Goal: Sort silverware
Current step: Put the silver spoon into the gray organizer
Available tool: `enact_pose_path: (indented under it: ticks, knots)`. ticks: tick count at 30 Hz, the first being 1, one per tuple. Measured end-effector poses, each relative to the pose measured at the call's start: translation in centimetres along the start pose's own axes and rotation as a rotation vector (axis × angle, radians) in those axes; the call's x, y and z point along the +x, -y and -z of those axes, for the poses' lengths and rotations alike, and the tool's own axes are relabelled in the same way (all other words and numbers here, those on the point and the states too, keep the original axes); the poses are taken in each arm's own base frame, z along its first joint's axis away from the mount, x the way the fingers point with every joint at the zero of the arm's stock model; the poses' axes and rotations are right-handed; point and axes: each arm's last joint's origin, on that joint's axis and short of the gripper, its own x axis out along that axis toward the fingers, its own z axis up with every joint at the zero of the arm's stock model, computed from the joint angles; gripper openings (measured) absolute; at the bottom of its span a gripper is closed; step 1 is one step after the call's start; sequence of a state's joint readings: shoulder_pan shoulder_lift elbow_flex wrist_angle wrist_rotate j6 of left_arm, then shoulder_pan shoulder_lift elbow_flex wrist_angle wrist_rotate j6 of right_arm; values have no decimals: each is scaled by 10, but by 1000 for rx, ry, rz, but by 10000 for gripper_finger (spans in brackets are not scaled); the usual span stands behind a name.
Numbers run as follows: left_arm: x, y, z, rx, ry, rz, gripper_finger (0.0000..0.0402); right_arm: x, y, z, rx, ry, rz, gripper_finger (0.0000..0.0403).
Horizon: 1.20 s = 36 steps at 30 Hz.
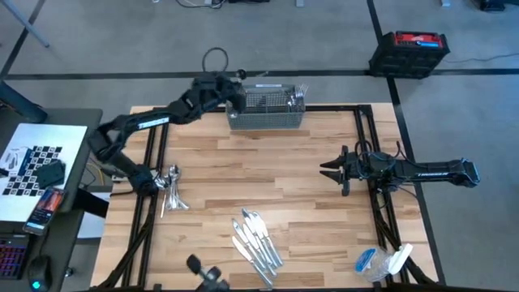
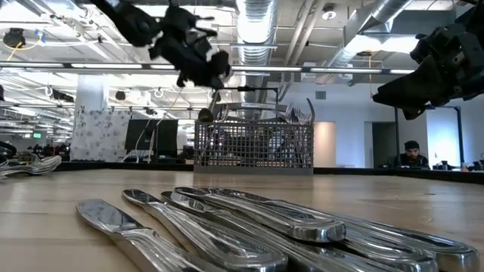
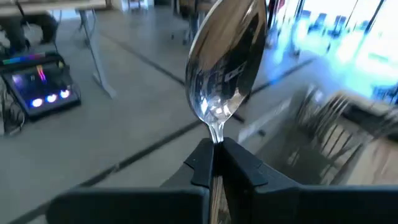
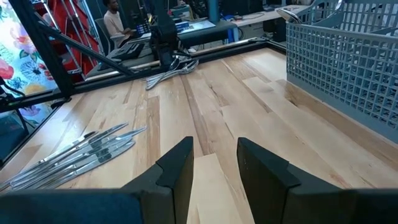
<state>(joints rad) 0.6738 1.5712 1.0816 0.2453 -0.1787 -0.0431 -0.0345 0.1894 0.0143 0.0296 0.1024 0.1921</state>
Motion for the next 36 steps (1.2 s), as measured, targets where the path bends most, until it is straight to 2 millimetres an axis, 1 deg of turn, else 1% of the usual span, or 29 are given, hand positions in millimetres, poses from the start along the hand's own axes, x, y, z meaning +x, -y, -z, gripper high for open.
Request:
enact_pose_path:
  ticks: [4,6,9,12,15,18,21,24,27,29,33,36]
  knots:
    - [17,1,23,29,-98,-6,5,0,0,0,0,-1,0,112]
    - [21,2,31,55,-144,-7,15,0,0,0,0,0,0,112]
    - [17,1,30,100,-171,-3,48,0,0,0,0,1,0,112]
    - [4,-2,28,190,-246,-5,90,0,0,0,0,0,0,112]
    - [-21,-2,13,248,-326,-18,128,0,0,0,0,0,0,112]
    - [-54,0,-3,229,-407,-12,150,0,0,0,0,0,0,112]
    - [-91,5,-11,167,-466,2,156,0,0,0,0,0,0,112]
    - [-127,10,-14,103,-520,23,152,0,0,0,0,0,0,112]
    - [-158,14,-7,47,-651,17,146,0,0,0,0,0,0,112]
    - [-175,16,1,11,-758,-9,144,0,0,0,0,0,0,112]
    - [-198,21,19,-14,-974,-99,142,0,0,0,0,0,0,112]
    - [-206,27,39,-49,-1103,-158,142,0,0,0,0,0,0,112]
